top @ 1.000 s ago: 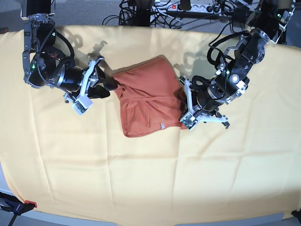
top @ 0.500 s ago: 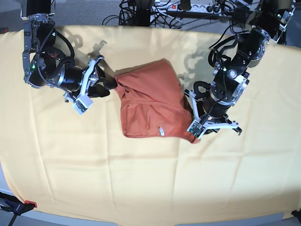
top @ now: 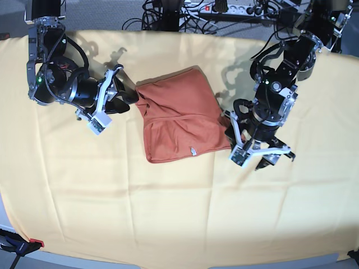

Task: Fold the T-shirt properly
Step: 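Release the shirt and lift both grippers away from it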

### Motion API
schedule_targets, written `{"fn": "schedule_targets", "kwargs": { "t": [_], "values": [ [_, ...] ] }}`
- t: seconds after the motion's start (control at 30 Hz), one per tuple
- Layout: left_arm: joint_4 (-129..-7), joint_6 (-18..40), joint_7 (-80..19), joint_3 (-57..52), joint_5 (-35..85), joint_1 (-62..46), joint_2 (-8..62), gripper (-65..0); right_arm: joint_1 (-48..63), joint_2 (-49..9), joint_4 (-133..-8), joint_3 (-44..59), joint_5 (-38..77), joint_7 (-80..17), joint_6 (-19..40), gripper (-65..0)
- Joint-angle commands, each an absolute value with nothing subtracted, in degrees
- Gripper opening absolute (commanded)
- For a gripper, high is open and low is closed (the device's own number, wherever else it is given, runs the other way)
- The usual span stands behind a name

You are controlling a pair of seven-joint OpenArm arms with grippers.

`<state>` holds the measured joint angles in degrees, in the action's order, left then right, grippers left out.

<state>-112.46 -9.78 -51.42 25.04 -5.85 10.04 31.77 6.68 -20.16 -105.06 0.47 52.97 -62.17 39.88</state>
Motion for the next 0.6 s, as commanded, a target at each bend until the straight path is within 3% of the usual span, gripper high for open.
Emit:
{"fn": "schedule_targets", "kwargs": {
  "t": [0.0,0.13,0.33,0.5,0.57],
  "values": [
    [-113.3,-10.7,-51.4,23.8,-5.4,10.9,32.6,-28.1,5.8,-20.8,-106.0,0.8,54.3,-61.1,40.0,-40.8],
    [-113.3,-9.9,-52.6,18.9,0.6,9.8,32.7,-28.1,5.8,-20.8,-106.0,0.8,56.8,-61.3,40.0,-40.8],
    [-113.4,-4.2,-52.6,9.0,12.5,8.5,32.7,-28.1,5.8,-20.8,-106.0,0.8,62.8,-62.2,40.0,-40.8],
    [-113.4,3.8,-53.0,1.7,24.9,6.3,32.7,-28.1,5.8,-20.6,-106.0,0.7,65.3,-62.1,40.0,-40.4],
    [-113.4,7.4,-53.1,0.0,29.0,5.0,32.7,-28.1,5.8,-20.6,-106.0,0.7,66.1,-62.2,40.0,-35.6]
  ]
}}
